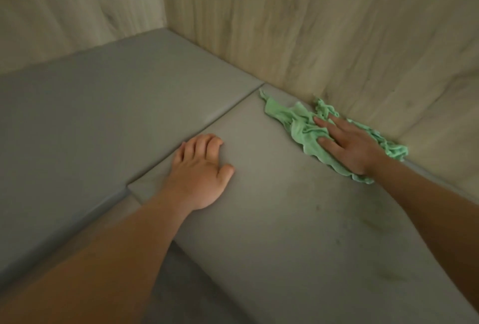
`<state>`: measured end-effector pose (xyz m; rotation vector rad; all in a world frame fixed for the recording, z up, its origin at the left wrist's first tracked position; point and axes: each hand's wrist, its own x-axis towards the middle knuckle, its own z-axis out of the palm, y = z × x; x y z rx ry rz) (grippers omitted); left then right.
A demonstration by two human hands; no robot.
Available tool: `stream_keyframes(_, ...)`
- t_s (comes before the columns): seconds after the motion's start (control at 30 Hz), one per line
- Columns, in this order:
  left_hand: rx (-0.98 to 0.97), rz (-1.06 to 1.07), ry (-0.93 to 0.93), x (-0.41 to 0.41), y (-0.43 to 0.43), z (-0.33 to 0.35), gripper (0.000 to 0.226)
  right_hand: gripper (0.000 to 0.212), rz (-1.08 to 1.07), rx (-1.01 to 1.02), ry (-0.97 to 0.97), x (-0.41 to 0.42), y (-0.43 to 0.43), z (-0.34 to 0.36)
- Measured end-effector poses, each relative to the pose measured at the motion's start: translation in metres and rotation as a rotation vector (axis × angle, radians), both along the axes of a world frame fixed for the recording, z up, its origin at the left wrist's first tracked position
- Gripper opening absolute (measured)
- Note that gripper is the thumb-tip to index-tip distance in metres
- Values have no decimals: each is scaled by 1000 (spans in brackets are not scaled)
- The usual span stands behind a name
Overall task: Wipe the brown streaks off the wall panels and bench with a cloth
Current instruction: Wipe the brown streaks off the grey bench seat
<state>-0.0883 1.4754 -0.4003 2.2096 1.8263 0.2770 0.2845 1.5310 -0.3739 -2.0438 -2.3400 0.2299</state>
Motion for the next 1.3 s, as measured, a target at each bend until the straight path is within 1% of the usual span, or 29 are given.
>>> stream_keyframes(0.07,0,0,6,0,0,1,78,69,-24,10,-18,5,-14,0)
stream_keyframes(0.17,26,3,22,0,-1,-1,80,65,-45,24,-30,-3,-16,1)
stream_keyframes(0.3,49,12,29,2,-3,-2,83,68,61,34,-81,-24,15,4)
stream_keyframes(0.4,40,8,12,1,-4,-1,80,69,63,-1,-64,-46,37,3)
stream_keyframes(0.5,8,17,-1,3,-4,2,82,68,77,-32,-38,-66,12,1)
stream_keyframes(0.57,-23,48,-86,3,-4,7,81,69,191,-36,-34,-88,-35,-2)
stream_keyframes(0.63,-9,36,-199,-2,-1,11,78,67,403,-12,-4,-113,-94,-3)
stream_keyframes(0.67,18,14,-266,-1,-1,12,72,65,514,-9,-3,-118,-122,-3)
stream_keyframes(0.7,16,38,-340,-3,-1,16,61,65,594,-30,-11,-121,-138,-4)
stream_keyframes(0.73,-12,81,-439,-4,-1,20,48,66,631,-59,-31,-117,-144,-3)
stream_keyframes(0.77,-46,111,-488,-4,0,24,39,66,634,-72,-46,-110,-139,0)
stream_keyframes(0.8,-61,110,-488,-4,0,25,36,67,592,-63,-67,-102,-125,1)
stream_keyframes(0.87,-17,56,-414,-6,-1,22,41,69,390,-50,-94,-83,-83,4)
stream_keyframes(0.9,-6,18,-341,-7,0,17,48,70,254,-52,-92,-75,-60,5)
stream_keyframes(0.93,42,-42,-218,-8,2,12,58,69,139,-50,-85,-69,-37,6)
stream_keyframes(0.97,23,-48,-137,-5,-1,11,70,66,48,-52,-83,-66,-20,5)
stream_keyframes(1.0,-14,-5,-104,-5,-1,11,82,66,-12,-47,-76,-71,-1,3)
stream_keyframes(1.03,-31,40,-86,-4,-1,9,88,66,-51,-46,-65,-82,19,2)
stream_keyframes(1.07,-18,49,-68,-1,-2,7,90,67,-77,-41,-51,-93,35,1)
stream_keyframes(1.2,45,20,-13,-2,-2,0,84,71,-99,-16,-2,-138,94,3)
stream_keyframes(1.3,47,31,56,0,-2,-5,80,71,-110,-10,2,-153,111,5)
